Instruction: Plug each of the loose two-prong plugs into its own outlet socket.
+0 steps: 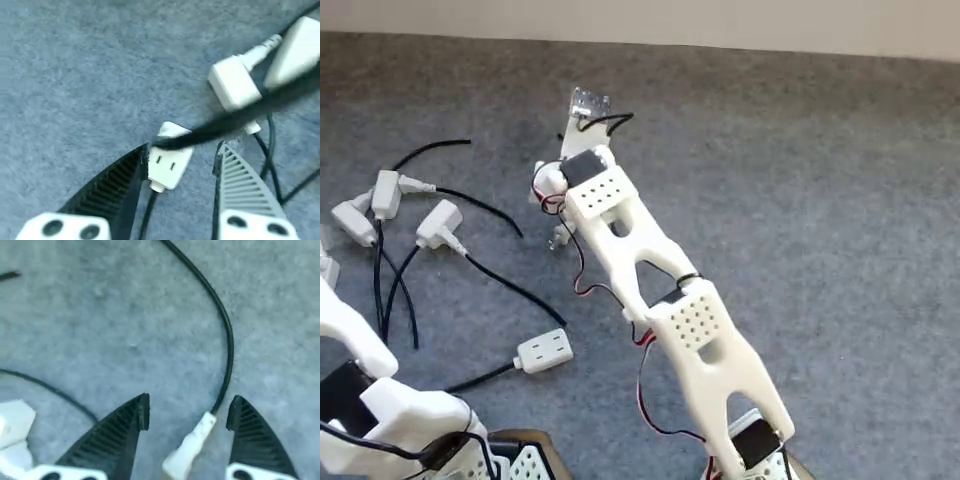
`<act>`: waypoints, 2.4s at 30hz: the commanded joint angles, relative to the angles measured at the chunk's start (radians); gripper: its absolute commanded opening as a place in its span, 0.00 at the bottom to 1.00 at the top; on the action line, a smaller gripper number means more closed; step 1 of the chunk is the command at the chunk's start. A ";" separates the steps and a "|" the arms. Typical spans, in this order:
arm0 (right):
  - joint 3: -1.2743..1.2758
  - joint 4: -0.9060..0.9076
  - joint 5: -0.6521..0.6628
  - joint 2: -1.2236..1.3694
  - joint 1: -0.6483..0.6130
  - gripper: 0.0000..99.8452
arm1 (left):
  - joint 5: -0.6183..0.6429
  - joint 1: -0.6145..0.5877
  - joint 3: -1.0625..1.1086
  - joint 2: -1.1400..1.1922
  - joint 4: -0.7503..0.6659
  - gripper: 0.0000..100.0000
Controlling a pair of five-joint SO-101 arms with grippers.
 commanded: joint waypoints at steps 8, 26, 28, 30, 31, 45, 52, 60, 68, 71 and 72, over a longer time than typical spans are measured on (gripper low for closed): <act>-0.206 0.002 -0.006 0.160 0.005 0.25 | -0.008 -0.056 0.005 -0.005 -0.025 0.23; -0.239 0.220 -0.008 0.185 -0.031 0.02 | -0.008 -0.070 0.005 -0.005 -0.023 0.23; -0.239 0.257 -0.008 0.179 -0.050 0.01 | -0.008 -0.071 0.005 -0.005 -0.023 0.23; -0.239 0.278 -0.009 0.177 -0.070 0.00 | -0.008 -0.071 0.005 -0.005 -0.023 0.23; -0.239 0.286 -0.009 0.173 -0.081 0.00 | -0.008 -0.071 0.005 -0.005 -0.023 0.23; -0.242 0.524 0.100 0.024 -0.120 0.23 | -0.008 -0.073 0.005 -0.005 0.006 0.23; 0.024 0.522 0.368 -0.036 0.022 0.00 | -0.008 -0.116 0.001 -0.005 0.006 0.23; 0.050 0.524 0.354 -0.054 0.004 0.00 | -0.008 -0.120 0.005 -0.007 0.006 0.23; 0.246 0.526 0.764 -0.099 0.142 0.00 | -0.054 -0.166 0.007 -0.007 0.006 0.23; 0.383 0.524 0.816 -0.217 0.160 0.00 | -0.117 -0.142 0.041 -0.005 0.037 0.23; 0.427 0.522 0.832 -0.271 0.160 0.00 | -0.124 -0.131 0.058 -0.005 0.043 0.23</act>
